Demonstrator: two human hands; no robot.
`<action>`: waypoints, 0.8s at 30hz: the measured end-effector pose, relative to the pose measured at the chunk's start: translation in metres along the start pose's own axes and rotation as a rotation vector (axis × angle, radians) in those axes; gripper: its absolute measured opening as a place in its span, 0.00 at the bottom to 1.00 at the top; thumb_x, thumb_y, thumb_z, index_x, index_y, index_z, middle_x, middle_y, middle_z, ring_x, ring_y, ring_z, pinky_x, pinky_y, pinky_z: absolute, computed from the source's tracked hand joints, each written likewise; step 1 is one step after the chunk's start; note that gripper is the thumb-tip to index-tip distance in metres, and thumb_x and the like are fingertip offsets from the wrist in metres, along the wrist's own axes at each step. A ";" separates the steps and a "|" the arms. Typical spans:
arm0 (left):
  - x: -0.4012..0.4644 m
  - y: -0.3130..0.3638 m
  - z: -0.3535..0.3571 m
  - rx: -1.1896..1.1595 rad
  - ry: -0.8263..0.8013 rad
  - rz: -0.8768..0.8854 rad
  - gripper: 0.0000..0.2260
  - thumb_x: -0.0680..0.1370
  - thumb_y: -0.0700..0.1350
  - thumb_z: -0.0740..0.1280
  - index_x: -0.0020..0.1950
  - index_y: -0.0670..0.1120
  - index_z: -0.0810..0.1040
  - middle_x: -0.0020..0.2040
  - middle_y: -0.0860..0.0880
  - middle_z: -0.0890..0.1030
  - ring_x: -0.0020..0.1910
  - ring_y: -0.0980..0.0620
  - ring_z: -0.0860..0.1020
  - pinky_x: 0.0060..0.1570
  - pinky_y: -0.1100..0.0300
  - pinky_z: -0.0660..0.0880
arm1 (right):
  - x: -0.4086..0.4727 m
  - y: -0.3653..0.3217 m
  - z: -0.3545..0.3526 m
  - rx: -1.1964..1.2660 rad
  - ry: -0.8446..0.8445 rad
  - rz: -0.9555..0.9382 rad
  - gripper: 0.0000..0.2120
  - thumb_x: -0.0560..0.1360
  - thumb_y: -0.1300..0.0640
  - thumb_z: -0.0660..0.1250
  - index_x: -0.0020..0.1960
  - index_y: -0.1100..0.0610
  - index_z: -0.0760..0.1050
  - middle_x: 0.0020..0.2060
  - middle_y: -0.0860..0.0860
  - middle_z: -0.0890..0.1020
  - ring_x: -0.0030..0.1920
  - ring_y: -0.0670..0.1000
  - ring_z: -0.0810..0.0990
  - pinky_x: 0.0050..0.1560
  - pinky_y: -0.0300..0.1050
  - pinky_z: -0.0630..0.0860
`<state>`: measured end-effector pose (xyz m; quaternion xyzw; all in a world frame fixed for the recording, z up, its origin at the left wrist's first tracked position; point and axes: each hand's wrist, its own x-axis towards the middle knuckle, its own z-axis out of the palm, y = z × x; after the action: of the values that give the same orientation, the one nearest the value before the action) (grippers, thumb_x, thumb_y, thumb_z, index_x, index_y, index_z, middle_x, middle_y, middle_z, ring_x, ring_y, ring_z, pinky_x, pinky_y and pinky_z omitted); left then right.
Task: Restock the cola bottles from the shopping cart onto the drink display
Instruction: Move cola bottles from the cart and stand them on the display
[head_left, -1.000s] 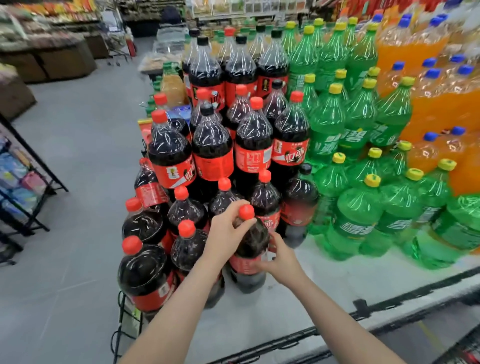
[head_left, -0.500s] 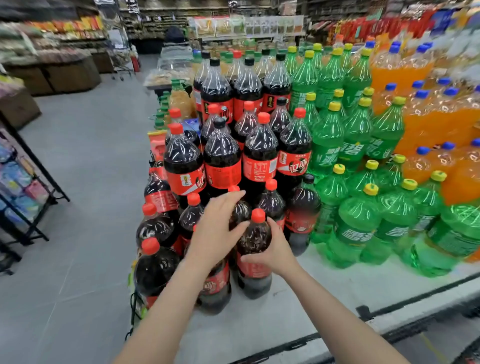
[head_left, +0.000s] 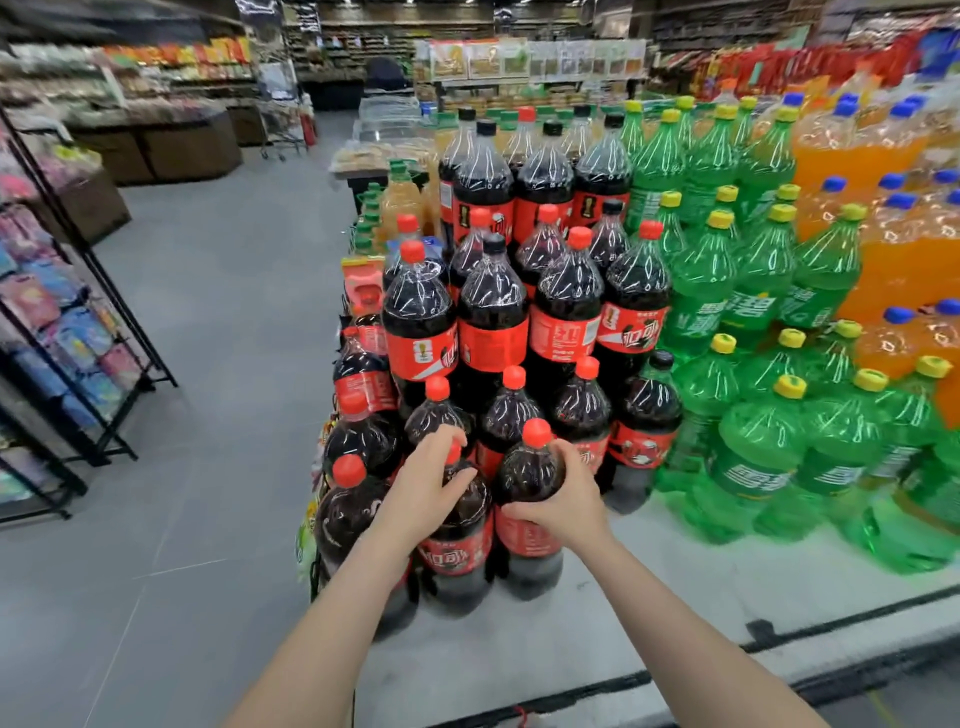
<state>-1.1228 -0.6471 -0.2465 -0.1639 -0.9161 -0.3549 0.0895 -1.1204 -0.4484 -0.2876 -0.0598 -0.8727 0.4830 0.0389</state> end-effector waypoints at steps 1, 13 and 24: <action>0.000 0.000 0.000 -0.003 -0.006 -0.003 0.12 0.76 0.45 0.67 0.55 0.51 0.66 0.50 0.52 0.73 0.49 0.54 0.73 0.51 0.57 0.72 | 0.000 0.000 0.000 -0.001 -0.020 0.000 0.49 0.46 0.39 0.78 0.64 0.45 0.63 0.60 0.48 0.74 0.60 0.49 0.74 0.61 0.52 0.72; 0.018 0.070 -0.018 -0.053 0.018 0.289 0.22 0.77 0.47 0.67 0.69 0.46 0.68 0.65 0.49 0.72 0.64 0.54 0.70 0.64 0.61 0.66 | -0.048 -0.035 -0.085 -0.098 -0.207 0.049 0.37 0.67 0.51 0.76 0.71 0.53 0.63 0.60 0.47 0.73 0.62 0.47 0.72 0.57 0.36 0.68; -0.030 0.212 0.116 -0.199 -0.350 0.652 0.19 0.76 0.43 0.66 0.67 0.42 0.71 0.62 0.46 0.75 0.59 0.50 0.75 0.62 0.56 0.70 | -0.210 0.018 -0.231 -0.296 -0.077 0.320 0.33 0.73 0.49 0.70 0.73 0.53 0.61 0.67 0.52 0.70 0.63 0.50 0.73 0.57 0.39 0.70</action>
<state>-1.0232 -0.4284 -0.2081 -0.5126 -0.7783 -0.3618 0.0234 -0.8823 -0.2746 -0.1826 -0.1840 -0.9144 0.3515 -0.0808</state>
